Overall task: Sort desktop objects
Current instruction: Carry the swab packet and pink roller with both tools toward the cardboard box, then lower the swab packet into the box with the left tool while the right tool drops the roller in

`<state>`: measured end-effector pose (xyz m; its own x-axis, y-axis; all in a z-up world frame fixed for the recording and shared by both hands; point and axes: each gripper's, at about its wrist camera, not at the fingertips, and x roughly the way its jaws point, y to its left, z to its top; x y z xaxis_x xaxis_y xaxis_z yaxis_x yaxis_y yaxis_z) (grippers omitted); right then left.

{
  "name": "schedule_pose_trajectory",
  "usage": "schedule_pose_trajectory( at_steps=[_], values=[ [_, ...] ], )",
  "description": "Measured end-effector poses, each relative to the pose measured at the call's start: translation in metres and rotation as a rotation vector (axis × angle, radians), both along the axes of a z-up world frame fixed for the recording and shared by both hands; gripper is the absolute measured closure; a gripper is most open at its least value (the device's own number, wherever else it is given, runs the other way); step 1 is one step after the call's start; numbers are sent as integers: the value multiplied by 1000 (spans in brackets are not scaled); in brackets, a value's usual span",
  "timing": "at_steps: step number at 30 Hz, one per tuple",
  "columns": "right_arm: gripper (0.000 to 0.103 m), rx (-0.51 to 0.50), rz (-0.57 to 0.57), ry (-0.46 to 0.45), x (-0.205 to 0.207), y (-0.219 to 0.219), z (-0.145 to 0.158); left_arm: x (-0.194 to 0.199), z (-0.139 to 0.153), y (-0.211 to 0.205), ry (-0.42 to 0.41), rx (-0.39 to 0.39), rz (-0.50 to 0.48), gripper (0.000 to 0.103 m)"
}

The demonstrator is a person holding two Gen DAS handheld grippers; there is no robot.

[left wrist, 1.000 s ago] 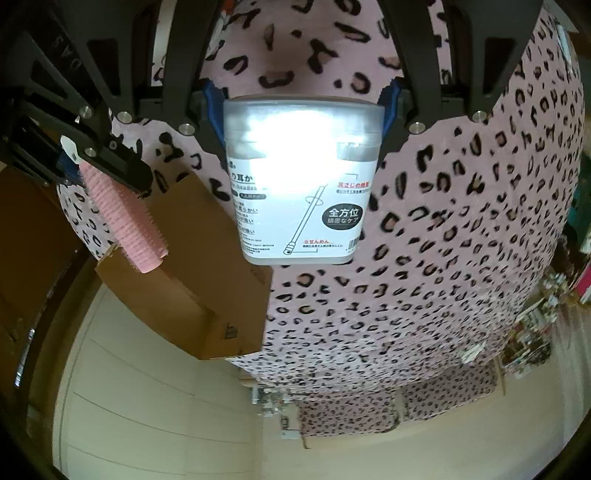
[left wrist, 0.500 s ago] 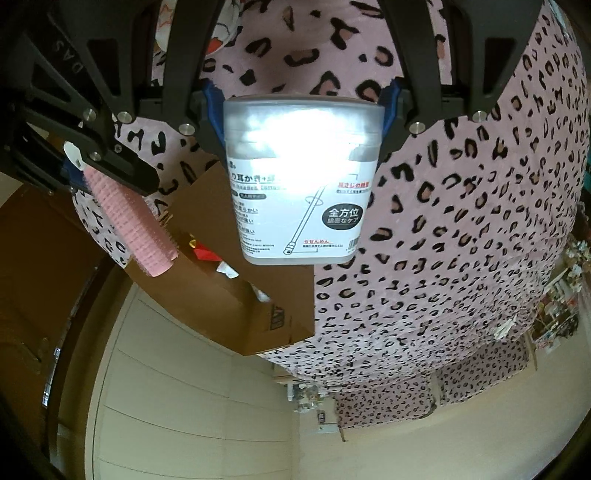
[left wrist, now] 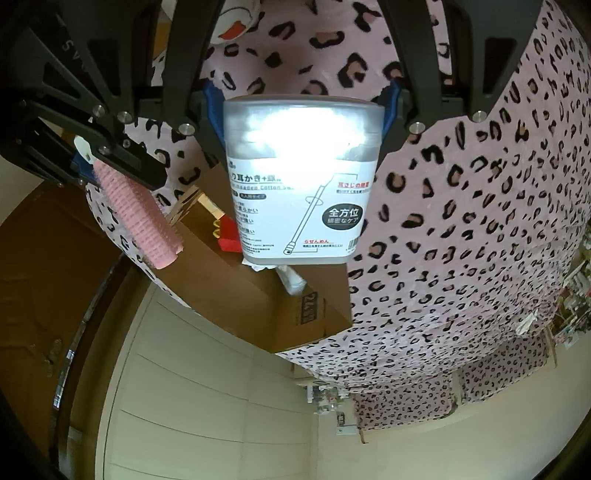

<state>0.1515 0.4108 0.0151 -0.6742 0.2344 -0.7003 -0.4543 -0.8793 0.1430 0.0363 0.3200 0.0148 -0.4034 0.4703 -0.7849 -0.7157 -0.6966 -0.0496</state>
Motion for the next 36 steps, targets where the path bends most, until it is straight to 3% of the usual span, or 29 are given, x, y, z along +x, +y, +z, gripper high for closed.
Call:
schedule_pose_trajectory(
  at_steps=[20, 29, 36],
  values=[
    [77, 12, -60, 17, -2, 48, 5, -19, 7, 54, -1, 13, -94, 38],
    [77, 29, -89, 46, -19, 84, 13, -68, 17, 86, -73, 73, -121, 38],
    [77, 21, -85, 75, -40, 103, 15, -95, 10, 107, -95, 67, -92, 38]
  ],
)
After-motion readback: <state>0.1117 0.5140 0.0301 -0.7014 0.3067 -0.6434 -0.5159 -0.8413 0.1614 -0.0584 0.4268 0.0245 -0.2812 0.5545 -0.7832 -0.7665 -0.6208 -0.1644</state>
